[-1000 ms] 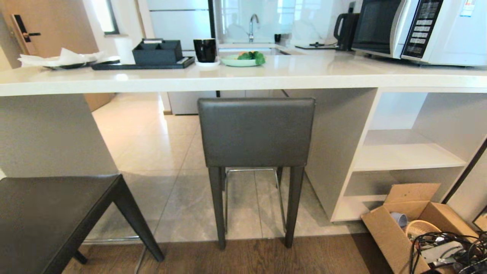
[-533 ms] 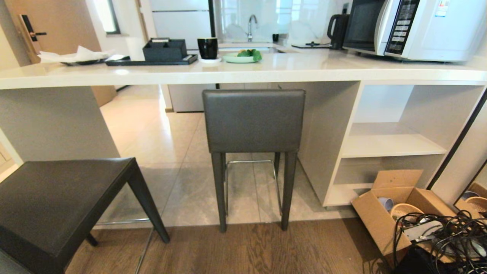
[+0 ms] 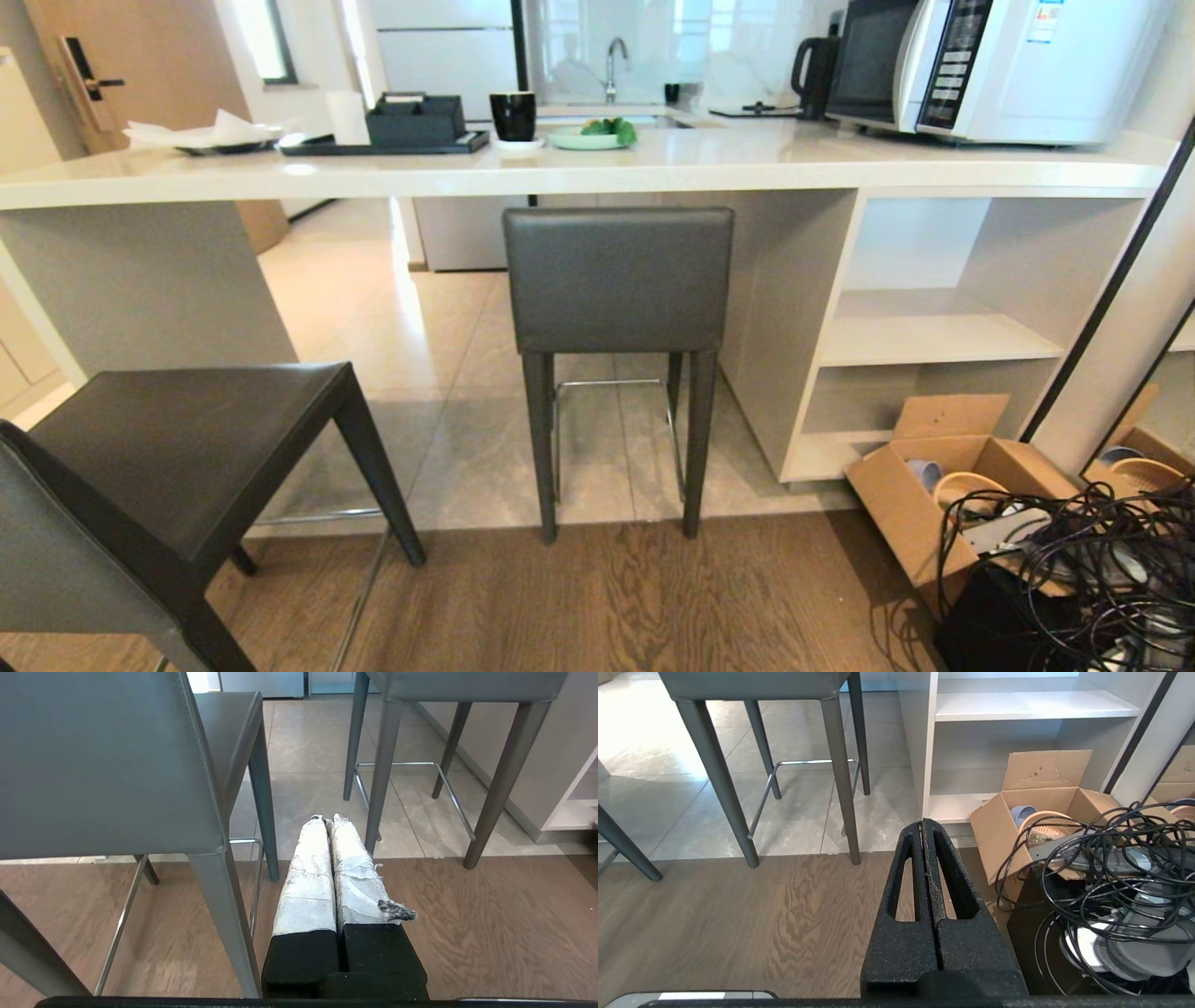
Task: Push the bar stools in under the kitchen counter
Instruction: Push the gray chair back under the dining table
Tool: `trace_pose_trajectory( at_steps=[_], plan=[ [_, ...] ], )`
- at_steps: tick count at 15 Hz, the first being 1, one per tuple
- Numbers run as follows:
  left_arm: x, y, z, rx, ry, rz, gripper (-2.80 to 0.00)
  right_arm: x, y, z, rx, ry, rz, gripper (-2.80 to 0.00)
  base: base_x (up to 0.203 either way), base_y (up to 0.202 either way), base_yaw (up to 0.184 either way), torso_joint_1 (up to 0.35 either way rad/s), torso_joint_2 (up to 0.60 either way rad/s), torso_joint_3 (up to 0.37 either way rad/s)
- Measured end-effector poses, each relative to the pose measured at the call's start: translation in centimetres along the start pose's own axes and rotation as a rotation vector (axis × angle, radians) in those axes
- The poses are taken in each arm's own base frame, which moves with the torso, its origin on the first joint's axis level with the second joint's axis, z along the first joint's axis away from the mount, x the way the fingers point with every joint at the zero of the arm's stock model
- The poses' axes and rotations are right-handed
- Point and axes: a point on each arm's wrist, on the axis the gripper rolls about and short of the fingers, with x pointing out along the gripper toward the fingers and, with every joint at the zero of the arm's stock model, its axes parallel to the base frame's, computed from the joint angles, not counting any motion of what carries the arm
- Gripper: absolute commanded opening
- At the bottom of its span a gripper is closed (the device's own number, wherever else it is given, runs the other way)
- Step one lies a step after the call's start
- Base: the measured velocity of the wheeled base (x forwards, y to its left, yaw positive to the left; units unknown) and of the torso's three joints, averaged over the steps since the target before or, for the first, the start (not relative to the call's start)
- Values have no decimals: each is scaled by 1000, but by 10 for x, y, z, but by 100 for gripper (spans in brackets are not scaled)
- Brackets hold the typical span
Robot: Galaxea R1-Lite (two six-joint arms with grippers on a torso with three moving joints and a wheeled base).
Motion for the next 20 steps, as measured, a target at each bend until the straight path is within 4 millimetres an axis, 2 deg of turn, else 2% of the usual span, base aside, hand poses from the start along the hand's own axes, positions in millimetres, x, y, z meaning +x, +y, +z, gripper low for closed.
trace_pose_trajectory(
  at_steps=[6, 20],
  plan=[
    [0, 0, 0, -3, 0, 0, -280, 0, 0, 0, 0, -1, 0, -280, 3, 21, 0, 1, 1, 1],
    [0, 0, 0, -18, 0, 1, -280, 0, 0, 0, 0, 0, 0, -280, 0, 193, -1, 3, 3, 1]
  ],
)
